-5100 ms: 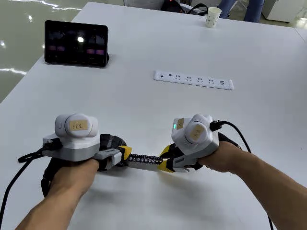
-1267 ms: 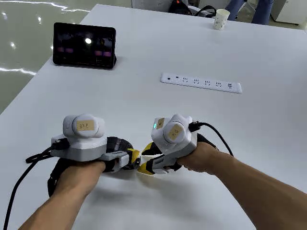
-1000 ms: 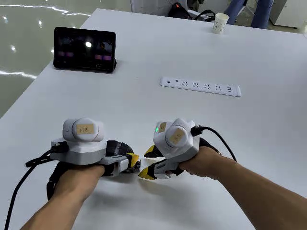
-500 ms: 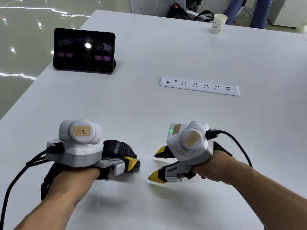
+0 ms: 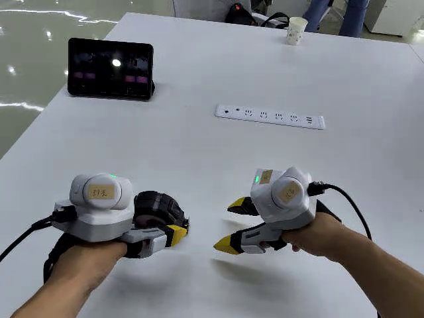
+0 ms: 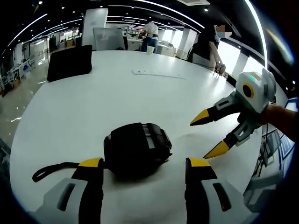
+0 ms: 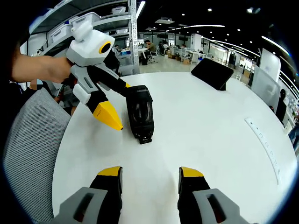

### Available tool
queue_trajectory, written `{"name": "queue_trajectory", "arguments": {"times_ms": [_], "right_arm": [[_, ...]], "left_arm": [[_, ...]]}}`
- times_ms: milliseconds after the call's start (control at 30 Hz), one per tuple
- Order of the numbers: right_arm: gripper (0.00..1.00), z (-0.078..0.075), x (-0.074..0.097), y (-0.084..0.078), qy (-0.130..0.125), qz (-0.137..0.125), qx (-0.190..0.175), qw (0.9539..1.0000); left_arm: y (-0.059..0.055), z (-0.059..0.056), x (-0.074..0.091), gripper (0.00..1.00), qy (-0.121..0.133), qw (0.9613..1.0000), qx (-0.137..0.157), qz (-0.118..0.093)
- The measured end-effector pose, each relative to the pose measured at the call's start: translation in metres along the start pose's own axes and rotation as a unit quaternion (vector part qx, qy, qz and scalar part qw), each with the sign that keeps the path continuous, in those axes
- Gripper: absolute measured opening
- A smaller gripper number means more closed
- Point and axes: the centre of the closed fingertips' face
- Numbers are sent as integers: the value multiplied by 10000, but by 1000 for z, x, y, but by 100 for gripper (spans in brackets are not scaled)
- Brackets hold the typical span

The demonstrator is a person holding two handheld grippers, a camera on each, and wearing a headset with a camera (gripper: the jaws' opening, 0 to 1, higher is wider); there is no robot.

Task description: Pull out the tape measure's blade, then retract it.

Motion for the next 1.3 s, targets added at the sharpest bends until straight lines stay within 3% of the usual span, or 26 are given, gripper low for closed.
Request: {"name": "queue_trajectory", "arguments": {"times_ms": [433, 733, 1100, 1300], "right_arm": [[55, 1, 31, -23, -402, -258, -300, 9984], [61, 3, 47, -35, -648, -550, -439, 9954], [72, 3, 67, -47, -1042, -925, -565, 9886], [78, 10, 76, -50, -1166, -1083, -675, 9849]], "left_arm": [[0, -8, 6, 71, -293, 9989, -198, -311], [2, -8, 12, 73, -339, 9976, -362, -476], [6, -14, 23, 76, -558, 9924, -740, -810], [4, -13, 28, 78, -592, 9909, -872, -836]]}}
Point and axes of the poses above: the centre of the closed fingertips' face, and the gripper's own axes: x roughly backward along the fingers, z roughly to its left, y roughly out of its top, and after that the axes turned 8 degrees about y, right-handed
